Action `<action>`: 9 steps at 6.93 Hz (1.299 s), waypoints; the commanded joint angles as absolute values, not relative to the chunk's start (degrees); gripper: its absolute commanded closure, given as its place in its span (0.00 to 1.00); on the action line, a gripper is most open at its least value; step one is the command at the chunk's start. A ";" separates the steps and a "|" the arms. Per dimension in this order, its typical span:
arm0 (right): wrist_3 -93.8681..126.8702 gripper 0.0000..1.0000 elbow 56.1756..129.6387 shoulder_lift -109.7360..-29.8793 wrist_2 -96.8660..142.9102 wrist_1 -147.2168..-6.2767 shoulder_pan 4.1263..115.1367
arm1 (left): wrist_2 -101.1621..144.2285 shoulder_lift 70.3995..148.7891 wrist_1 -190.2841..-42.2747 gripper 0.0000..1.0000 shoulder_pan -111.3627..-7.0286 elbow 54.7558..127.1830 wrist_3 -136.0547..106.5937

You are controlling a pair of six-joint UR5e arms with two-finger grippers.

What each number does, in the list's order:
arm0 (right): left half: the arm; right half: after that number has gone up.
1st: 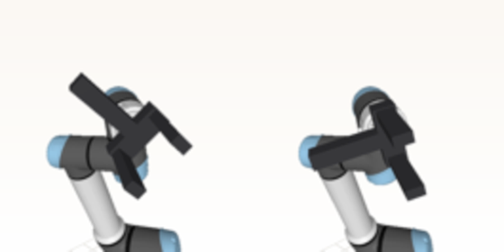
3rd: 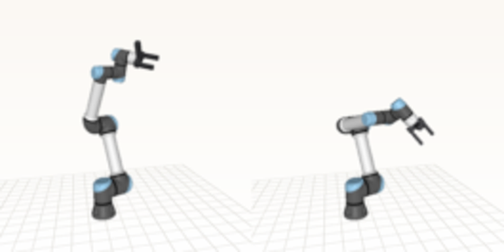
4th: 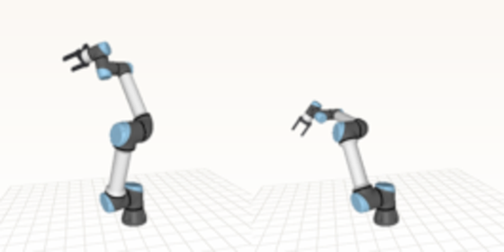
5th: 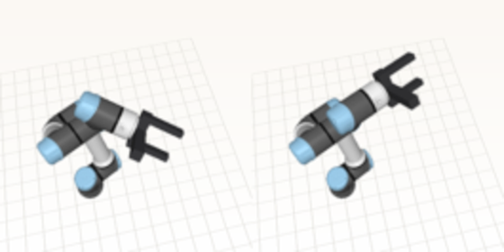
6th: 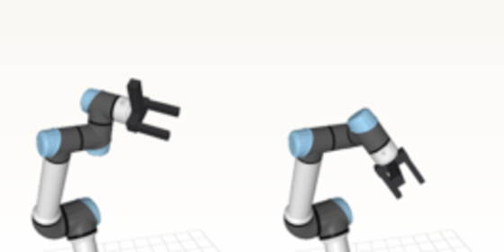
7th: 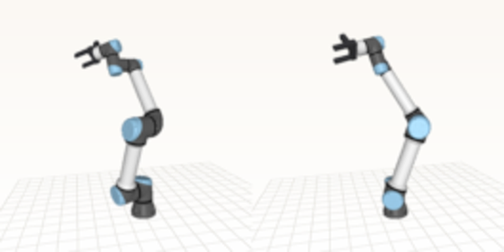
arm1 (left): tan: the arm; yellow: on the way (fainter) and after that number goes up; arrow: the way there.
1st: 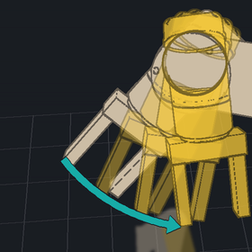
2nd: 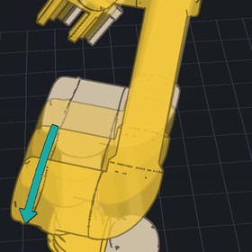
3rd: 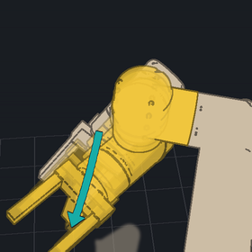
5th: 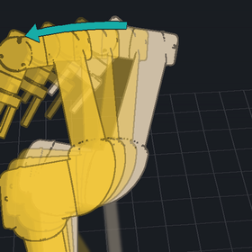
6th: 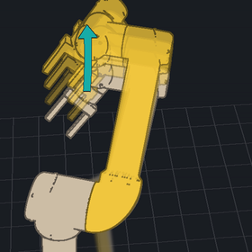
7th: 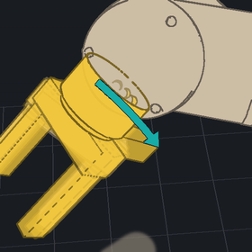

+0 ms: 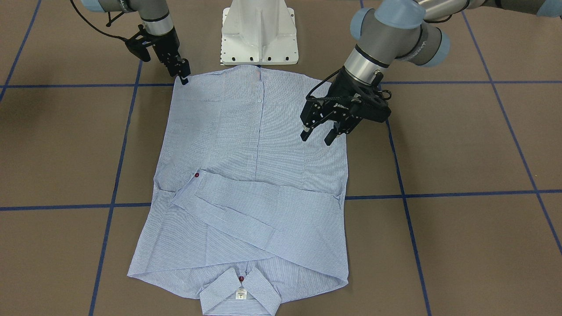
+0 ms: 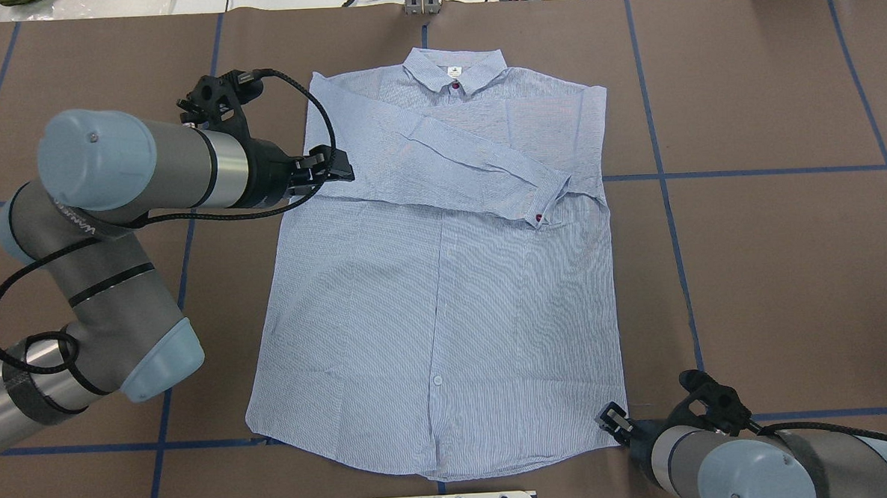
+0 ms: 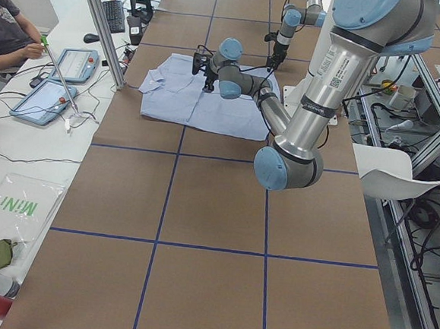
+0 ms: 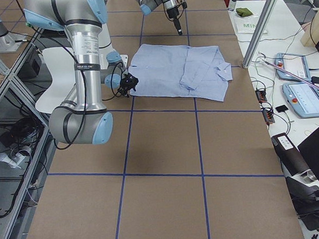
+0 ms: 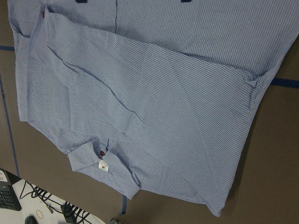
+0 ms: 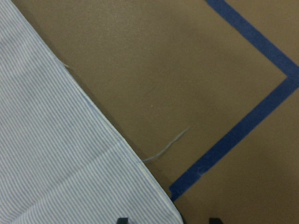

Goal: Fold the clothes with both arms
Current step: 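Release and withdraw the left gripper while the right gripper moves to the hem corner, then lower both grippers onto the hem corners nearest the robot and grasp them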

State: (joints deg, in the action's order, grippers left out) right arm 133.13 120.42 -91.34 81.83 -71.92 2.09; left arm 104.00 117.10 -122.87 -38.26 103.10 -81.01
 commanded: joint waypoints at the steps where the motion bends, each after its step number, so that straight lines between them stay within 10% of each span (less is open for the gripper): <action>1: 133.95 1.00 120.50 -91.32 81.30 -71.90 2.20 | 104.06 116.81 -122.78 0.27 -38.23 103.10 -81.04; 9: 133.77 1.00 124.89 -96.94 82.00 -71.81 3.25 | 99.79 99.18 -122.87 0.27 -28.35 114.75 -93.92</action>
